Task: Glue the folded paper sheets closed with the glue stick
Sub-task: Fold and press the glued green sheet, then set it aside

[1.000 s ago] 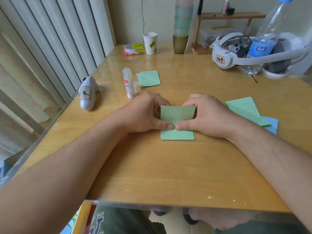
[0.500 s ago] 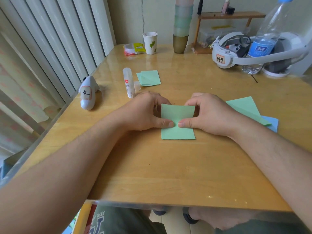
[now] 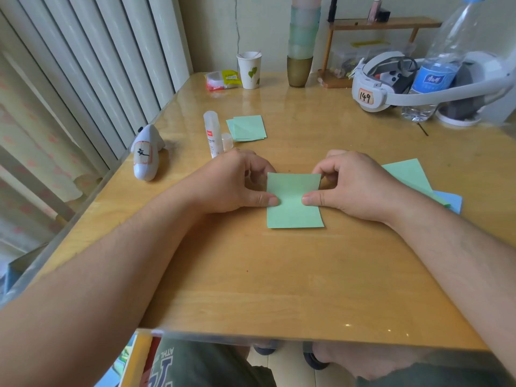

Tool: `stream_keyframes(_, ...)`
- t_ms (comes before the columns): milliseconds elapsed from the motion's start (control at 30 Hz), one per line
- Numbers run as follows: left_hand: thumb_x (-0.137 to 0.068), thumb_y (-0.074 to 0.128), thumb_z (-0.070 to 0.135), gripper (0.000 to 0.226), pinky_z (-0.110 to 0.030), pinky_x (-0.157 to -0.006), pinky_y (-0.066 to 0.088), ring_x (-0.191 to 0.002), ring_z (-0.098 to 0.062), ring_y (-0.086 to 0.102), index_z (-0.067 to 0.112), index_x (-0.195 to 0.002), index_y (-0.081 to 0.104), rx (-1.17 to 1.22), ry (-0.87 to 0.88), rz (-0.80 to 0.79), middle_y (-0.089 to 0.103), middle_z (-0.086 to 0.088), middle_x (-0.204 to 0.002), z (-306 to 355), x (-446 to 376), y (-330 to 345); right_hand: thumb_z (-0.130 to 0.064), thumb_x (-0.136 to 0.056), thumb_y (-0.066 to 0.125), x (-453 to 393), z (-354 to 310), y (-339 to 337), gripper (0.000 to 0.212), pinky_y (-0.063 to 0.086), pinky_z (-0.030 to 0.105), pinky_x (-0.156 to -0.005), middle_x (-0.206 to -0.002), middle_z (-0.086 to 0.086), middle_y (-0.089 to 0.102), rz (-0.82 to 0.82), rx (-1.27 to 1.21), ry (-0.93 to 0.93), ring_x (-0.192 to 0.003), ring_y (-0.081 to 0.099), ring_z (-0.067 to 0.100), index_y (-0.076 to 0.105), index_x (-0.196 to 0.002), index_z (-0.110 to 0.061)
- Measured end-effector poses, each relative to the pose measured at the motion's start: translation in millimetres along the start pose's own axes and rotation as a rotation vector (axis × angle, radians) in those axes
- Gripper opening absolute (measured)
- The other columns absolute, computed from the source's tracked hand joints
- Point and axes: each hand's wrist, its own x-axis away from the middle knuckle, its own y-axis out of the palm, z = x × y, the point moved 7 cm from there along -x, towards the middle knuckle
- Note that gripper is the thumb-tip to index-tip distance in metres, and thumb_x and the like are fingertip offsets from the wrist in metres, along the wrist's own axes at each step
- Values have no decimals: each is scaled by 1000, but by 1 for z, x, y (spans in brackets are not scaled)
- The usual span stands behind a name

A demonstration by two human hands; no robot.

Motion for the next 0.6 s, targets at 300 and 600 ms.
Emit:
stream_keyframes(300, -77, 90, 45, 33, -34, -84, 53, -92, -10, 61, 39, -106, 76, -22, 20, 32, 69, 9, -98, 13, -6, 7, -45, -72, 92, -4, -7, 6, 23, 53, 37, -80, -94, -4, 60, 23, 2, -22, -85, 59, 15, 74, -79, -32)
stream_keyframes(600, -72, 90, 54, 43, -34, -87, 51, -95, -11, 60, 37, -109, 77, -85, 31, 66, 65, 13, -95, 17, -10, 8, -48, -76, 88, -7, -13, 9, 21, 41, 28, -65, -92, -7, 58, 23, 66, -54, -82, 56, 8, 73, -81, -34)
